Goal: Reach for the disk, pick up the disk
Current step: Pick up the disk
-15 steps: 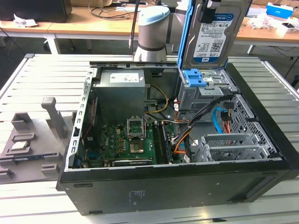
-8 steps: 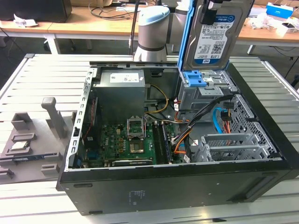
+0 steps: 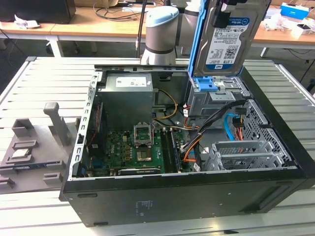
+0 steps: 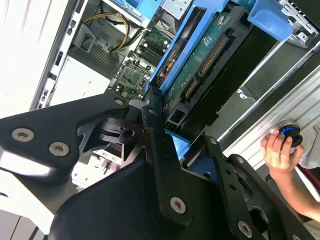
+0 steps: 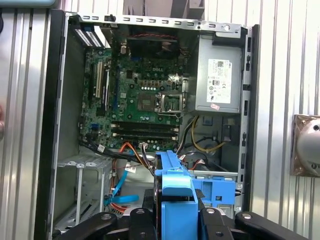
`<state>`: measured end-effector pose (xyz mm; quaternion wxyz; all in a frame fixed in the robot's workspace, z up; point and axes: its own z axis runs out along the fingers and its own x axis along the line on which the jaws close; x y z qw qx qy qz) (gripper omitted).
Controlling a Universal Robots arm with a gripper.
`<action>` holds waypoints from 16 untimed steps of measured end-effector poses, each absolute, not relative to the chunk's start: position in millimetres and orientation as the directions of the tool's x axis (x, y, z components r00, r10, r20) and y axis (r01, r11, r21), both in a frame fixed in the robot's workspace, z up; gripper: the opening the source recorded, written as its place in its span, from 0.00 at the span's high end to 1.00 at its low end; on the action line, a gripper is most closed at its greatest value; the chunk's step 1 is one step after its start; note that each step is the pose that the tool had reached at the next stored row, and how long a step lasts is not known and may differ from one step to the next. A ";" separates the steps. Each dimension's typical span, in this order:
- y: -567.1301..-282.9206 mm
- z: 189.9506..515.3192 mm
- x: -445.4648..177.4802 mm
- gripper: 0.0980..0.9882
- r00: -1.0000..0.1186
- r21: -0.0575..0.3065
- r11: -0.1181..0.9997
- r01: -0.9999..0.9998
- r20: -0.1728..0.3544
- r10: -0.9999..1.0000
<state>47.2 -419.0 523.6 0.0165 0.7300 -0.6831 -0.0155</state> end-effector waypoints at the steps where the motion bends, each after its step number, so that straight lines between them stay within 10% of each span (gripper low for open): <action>1: -421.4 523.6 47.3 0.70 0.066 0.045 -0.066 -0.997 0.000 -0.998; 16: -441.2 523.6 47.7 0.70 0.066 0.045 -0.066 -0.997 0.000 -0.998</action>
